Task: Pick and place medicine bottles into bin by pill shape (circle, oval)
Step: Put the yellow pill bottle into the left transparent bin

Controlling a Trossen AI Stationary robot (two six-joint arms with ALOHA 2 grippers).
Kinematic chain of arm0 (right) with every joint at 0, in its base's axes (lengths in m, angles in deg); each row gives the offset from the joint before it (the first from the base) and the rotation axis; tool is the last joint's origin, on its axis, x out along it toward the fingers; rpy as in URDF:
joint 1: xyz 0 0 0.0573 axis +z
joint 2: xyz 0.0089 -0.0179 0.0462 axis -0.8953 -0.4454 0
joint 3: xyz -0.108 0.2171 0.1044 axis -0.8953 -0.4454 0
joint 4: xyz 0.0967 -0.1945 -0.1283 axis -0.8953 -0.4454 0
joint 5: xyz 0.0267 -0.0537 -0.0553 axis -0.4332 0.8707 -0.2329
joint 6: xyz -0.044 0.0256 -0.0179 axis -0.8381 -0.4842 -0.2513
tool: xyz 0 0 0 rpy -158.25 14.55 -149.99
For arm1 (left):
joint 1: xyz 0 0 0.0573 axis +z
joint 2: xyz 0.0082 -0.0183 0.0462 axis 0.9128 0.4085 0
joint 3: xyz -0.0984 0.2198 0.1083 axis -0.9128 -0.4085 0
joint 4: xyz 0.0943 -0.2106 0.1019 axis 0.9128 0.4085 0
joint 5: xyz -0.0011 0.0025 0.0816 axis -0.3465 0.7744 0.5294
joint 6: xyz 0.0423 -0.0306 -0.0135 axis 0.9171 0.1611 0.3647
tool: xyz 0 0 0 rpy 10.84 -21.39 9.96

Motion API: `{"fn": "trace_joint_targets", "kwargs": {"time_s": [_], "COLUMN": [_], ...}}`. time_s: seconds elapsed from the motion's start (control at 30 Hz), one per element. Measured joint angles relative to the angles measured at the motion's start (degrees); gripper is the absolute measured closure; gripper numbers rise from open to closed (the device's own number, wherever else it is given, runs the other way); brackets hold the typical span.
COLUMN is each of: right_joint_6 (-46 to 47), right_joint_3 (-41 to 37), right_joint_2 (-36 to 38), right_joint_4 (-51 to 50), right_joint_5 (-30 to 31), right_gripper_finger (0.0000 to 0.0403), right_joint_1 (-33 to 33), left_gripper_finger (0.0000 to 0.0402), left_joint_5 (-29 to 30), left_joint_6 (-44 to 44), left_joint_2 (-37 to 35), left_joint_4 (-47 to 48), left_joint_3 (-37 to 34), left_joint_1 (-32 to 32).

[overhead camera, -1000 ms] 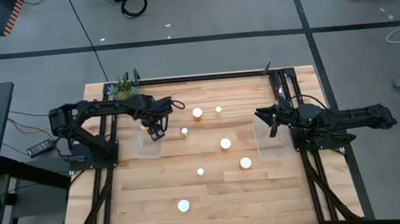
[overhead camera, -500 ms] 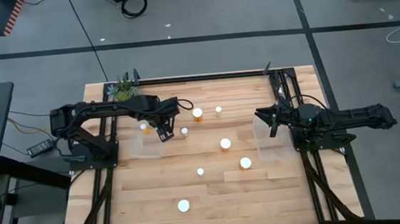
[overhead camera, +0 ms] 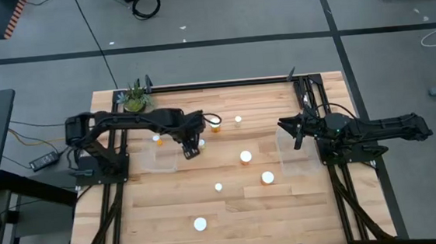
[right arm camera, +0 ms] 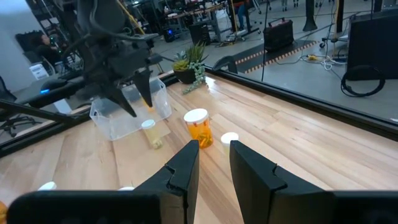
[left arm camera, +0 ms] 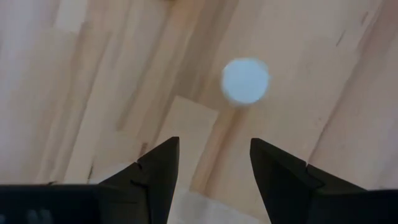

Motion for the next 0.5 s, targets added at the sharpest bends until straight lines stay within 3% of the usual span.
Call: {"fn": "trace_joint_targets", "kwargs": {"time_s": [0.27, 0.5], "right_joint_6": [0.0, 0.0], "right_joint_3": [0.0, 0.0], "right_joint_2": [0.0, 0.0], "right_joint_4": [0.0, 0.0], "right_joint_5": [0.0, 0.0], "right_gripper_finger": [0.0306, 0.0306], "right_joint_1": [0.0, 0.0], "left_gripper_finger": [0.0189, 0.017], "left_joint_5": [0.0, 0.2], "left_joint_6": [6.5, 10.5], "left_joint_2": [7.0, 10.8], "left_joint_4": [4.2, 6.1], "left_joint_3": [8.3, 10.6], "left_joint_1": [-1.4, -1.3]}}
